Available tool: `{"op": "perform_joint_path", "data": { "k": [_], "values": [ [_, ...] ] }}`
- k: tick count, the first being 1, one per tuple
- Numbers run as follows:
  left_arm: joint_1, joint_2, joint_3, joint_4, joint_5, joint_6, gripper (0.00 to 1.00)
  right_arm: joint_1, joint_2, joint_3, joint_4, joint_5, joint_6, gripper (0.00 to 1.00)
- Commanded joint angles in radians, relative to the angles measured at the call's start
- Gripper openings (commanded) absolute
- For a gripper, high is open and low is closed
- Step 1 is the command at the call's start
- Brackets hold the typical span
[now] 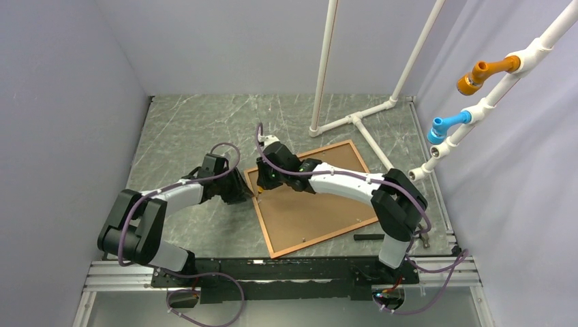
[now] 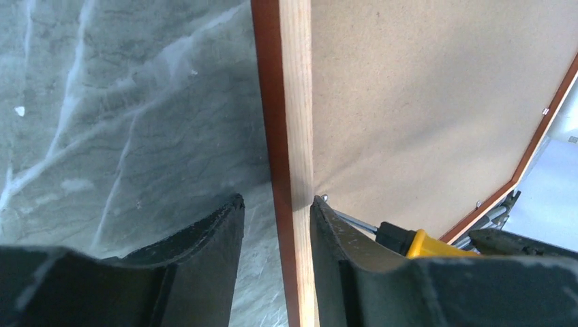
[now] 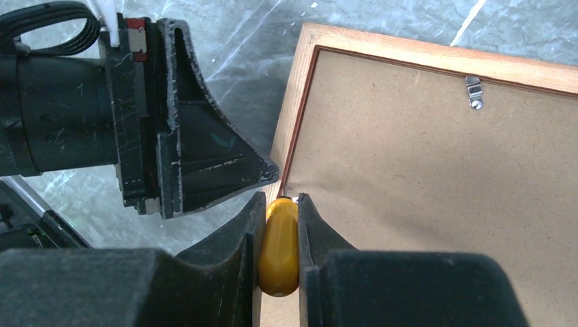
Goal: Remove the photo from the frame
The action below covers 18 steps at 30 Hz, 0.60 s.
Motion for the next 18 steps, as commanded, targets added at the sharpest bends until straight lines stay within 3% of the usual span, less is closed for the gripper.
{"op": "perform_joint_path", "data": {
  "k": [1,6,18],
  "values": [
    [0.000,0.025,0.033,-0.003,-0.025,0.032,0.48,0.032,0.019,0.056,-0.083,0.057,-0.038,0.00],
    [0.000,0.049,0.035,-0.020,-0.050,0.041,0.47,0.066,0.039,0.111,-0.175,0.099,-0.050,0.00],
    [0.000,0.113,0.052,-0.061,-0.093,0.064,0.35,0.124,0.050,0.151,-0.291,0.211,-0.044,0.00]
  ]
}}
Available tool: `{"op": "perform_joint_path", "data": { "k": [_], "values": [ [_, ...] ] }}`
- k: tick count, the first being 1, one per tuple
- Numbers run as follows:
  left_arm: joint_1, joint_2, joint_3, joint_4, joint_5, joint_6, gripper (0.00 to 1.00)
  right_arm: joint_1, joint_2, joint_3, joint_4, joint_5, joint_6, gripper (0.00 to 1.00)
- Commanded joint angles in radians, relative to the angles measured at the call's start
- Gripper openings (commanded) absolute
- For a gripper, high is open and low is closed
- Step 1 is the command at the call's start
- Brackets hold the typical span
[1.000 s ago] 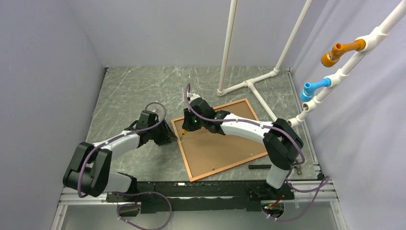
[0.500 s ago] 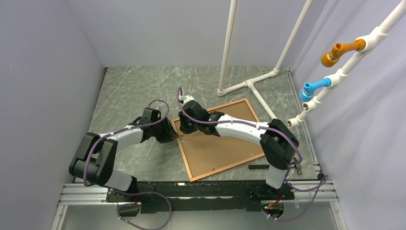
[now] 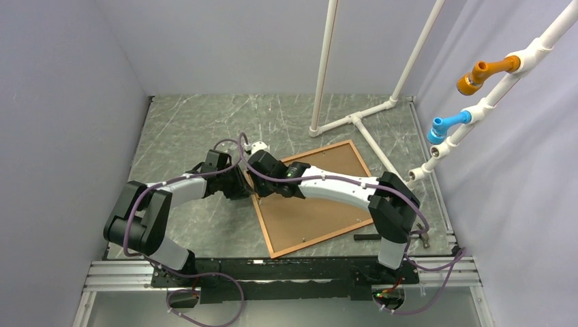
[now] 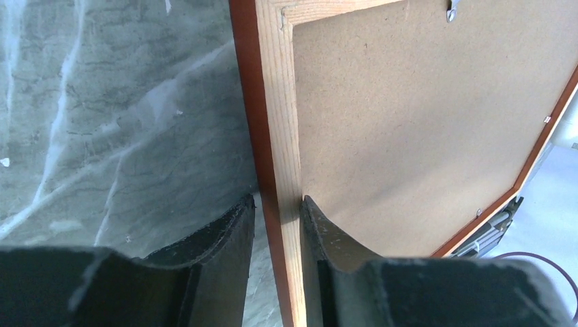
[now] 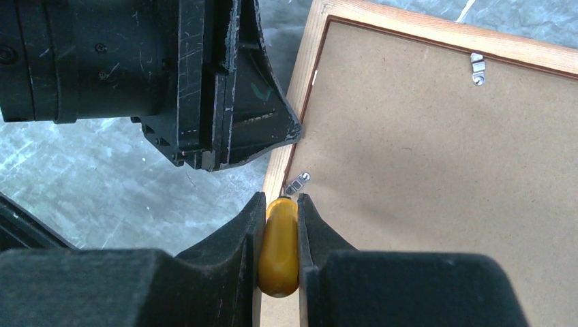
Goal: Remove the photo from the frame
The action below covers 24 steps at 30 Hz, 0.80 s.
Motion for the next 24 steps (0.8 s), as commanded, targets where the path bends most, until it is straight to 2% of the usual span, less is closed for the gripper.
{"op": "perform_joint_path", "data": {
  "k": [1,7,12,17,20,24],
  "values": [
    [0.001,0.034,-0.010,-0.070,-0.094,0.052,0.34,0.016,0.014,0.027,-0.100,0.062,-0.011,0.00],
    [0.000,0.031,-0.018,-0.066,-0.103,0.061,0.34,0.029,0.007,0.027,-0.132,0.201,-0.005,0.00],
    [0.000,0.026,-0.022,-0.060,-0.091,0.069,0.34,0.031,-0.026,0.017,-0.099,0.208,-0.006,0.00],
    [0.000,0.000,-0.017,-0.074,-0.091,0.092,0.36,0.034,-0.072,0.042,-0.164,0.265,0.022,0.00],
    [0.000,-0.036,-0.008,-0.102,-0.089,0.117,0.39,0.037,-0.186,-0.021,-0.147,0.200,0.025,0.00],
    [0.000,-0.155,-0.012,-0.132,-0.064,0.155,0.51,0.033,-0.388,-0.204,-0.115,0.128,0.037,0.00]
  ]
}}
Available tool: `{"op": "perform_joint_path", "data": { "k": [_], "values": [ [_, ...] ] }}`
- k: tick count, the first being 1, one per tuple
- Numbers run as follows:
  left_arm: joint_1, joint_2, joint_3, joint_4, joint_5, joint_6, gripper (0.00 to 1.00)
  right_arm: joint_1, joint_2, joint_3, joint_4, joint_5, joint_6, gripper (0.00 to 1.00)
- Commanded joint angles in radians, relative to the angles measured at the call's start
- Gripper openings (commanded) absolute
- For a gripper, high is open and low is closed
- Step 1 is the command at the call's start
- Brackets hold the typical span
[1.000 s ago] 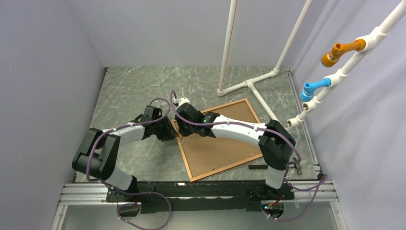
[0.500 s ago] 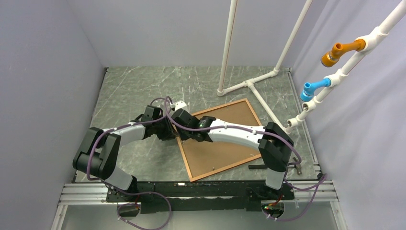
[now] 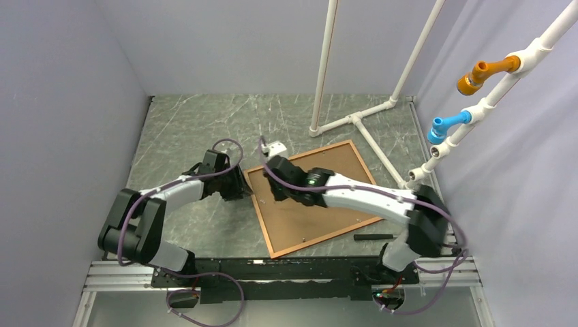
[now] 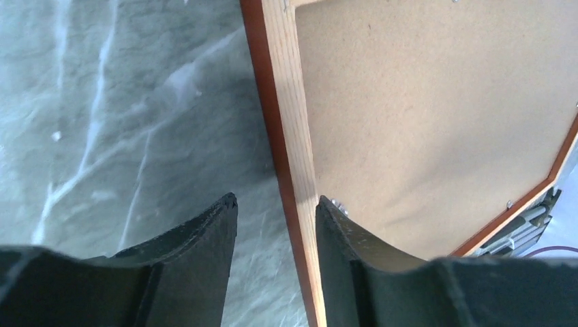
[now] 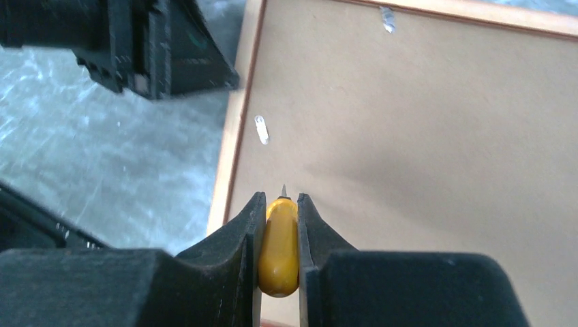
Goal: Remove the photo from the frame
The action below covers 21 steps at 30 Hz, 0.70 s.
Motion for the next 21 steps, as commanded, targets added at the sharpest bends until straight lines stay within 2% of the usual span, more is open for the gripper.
{"op": "perform_joint_path", "data": {
  "k": [1,5,9,11,15,17,21],
  "values": [
    [0.002,-0.142,-0.018,-0.097,-0.014,0.091,0.55,-0.010,-0.268,-0.166,-0.015,-0.024,0.010,0.00],
    [-0.006,-0.292,-0.102,-0.102,0.090,0.086,0.63,-0.020,-0.436,-0.322,-0.081,-0.007,0.052,0.00],
    [-0.060,-0.465,-0.245,-0.049,0.146,-0.022,0.68,-0.024,-0.583,-0.441,-0.076,-0.010,0.111,0.00],
    [-0.129,-0.545,-0.300,-0.017,0.118,-0.099,0.69,-0.028,-0.632,-0.474,-0.061,-0.004,0.128,0.00],
    [-0.280,-0.627,-0.328,-0.057,-0.065,-0.219,0.69,-0.043,-0.659,-0.494,-0.034,0.033,0.144,0.00],
    [-0.328,-0.624,-0.330,-0.067,-0.125,-0.254,0.66,-0.075,-0.651,-0.504,0.017,0.014,0.127,0.00],
    [-0.363,-0.557,-0.310,-0.050,-0.153,-0.264,0.64,-0.211,-0.557,-0.445,0.106,-0.133,0.076,0.00]
  ]
}}
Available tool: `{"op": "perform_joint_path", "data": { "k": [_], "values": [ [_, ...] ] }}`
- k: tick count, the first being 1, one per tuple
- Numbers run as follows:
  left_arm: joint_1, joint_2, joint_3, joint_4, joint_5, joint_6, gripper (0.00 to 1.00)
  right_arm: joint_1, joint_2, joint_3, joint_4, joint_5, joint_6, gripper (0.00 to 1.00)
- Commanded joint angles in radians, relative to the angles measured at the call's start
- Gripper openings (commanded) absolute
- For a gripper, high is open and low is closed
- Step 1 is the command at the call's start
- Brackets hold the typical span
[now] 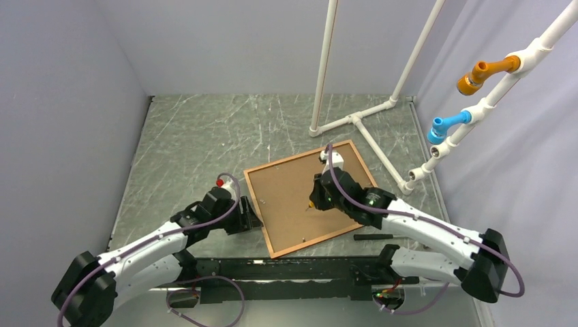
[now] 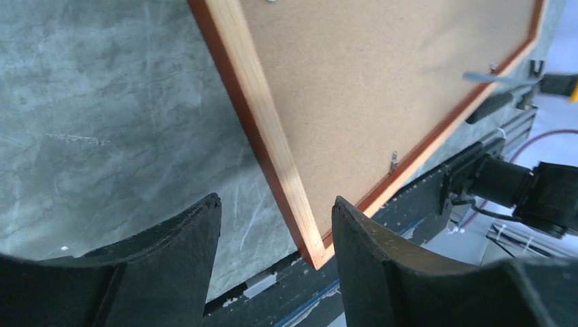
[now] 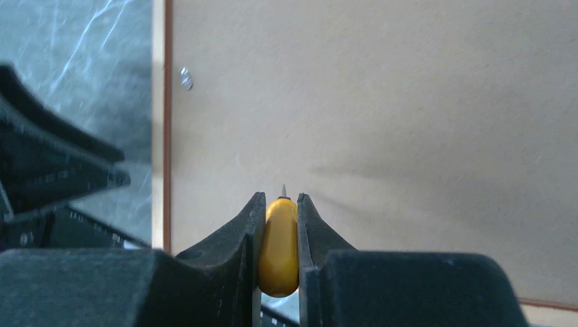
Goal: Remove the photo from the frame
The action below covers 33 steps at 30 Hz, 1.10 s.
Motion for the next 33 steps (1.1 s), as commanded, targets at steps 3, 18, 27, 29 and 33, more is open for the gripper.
{"op": "perform_joint_path", "data": {
  "k": [3,18,27,29,33],
  "values": [
    [-0.045,0.110,0.047,0.030,-0.113,-0.065,0.64,-0.170,0.165,0.102,0.184,-0.138,-0.069,0.00],
    [-0.094,0.240,0.061,0.083,-0.146,-0.144,0.54,-0.265,0.663,0.468,0.378,-0.134,-0.267,0.00],
    [-0.104,0.291,0.048,0.125,-0.148,-0.173,0.49,-0.273,0.813,0.607,0.362,-0.115,-0.302,0.00],
    [-0.107,0.299,0.050,0.130,-0.146,-0.173,0.49,-0.274,0.819,0.614,0.351,-0.112,-0.302,0.00],
    [-0.109,0.307,0.065,0.110,-0.155,-0.161,0.51,-0.271,0.785,0.580,0.371,-0.130,-0.310,0.00]
  ]
}}
